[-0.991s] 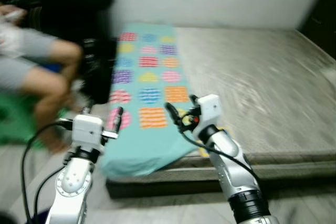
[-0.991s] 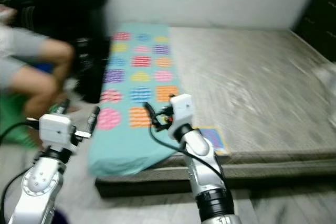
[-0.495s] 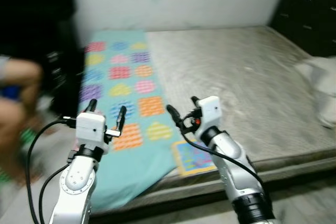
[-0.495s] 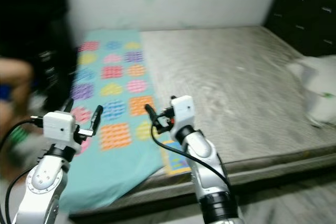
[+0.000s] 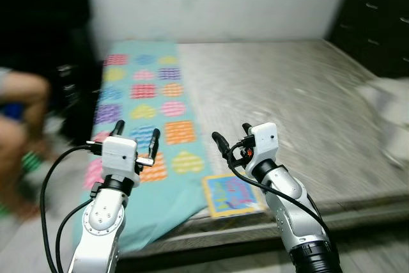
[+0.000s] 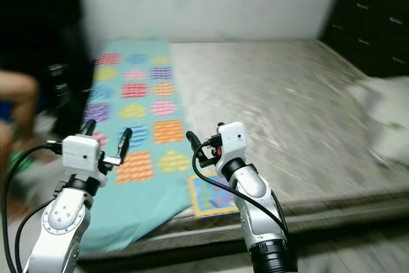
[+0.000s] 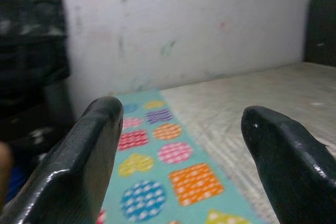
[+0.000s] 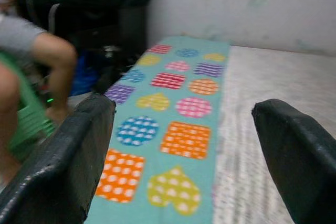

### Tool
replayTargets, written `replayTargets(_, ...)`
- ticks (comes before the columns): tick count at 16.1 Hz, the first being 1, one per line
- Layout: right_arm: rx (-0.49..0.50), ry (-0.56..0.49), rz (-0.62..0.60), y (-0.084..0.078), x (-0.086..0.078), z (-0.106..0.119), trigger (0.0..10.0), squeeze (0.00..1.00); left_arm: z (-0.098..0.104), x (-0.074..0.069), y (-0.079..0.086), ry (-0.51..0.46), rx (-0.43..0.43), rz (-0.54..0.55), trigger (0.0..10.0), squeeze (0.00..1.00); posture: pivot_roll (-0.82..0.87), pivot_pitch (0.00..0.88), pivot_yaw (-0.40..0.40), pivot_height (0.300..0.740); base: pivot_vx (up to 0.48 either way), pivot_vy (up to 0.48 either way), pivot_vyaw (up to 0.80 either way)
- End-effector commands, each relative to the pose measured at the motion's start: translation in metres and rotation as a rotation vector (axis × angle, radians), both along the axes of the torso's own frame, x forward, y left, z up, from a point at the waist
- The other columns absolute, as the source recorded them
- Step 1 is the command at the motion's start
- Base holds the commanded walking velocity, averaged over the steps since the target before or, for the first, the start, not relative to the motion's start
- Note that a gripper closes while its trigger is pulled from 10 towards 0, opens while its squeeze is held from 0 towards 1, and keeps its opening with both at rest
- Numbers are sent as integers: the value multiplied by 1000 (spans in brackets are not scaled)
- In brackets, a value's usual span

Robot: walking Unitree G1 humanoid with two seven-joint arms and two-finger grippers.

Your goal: Clean up the room

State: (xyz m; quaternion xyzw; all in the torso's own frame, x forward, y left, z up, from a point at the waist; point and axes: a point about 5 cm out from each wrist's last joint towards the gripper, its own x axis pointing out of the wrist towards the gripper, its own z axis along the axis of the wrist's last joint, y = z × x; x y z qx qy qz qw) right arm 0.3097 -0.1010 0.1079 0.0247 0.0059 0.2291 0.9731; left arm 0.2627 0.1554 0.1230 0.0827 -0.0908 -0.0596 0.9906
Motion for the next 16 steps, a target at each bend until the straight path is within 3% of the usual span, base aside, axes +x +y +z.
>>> replayTargets(1,-5,-34,16,3,0,8,10000,0,-1,0,0,12,12,-5,10000,0,-82,1,-62,740,0,0,794)
replayTargets(16,-36,-40,19,2,2,8,10000,0,-1,1,-2,24,-11,-24,10000,0,-87,1,-66,740,0,-304,53)
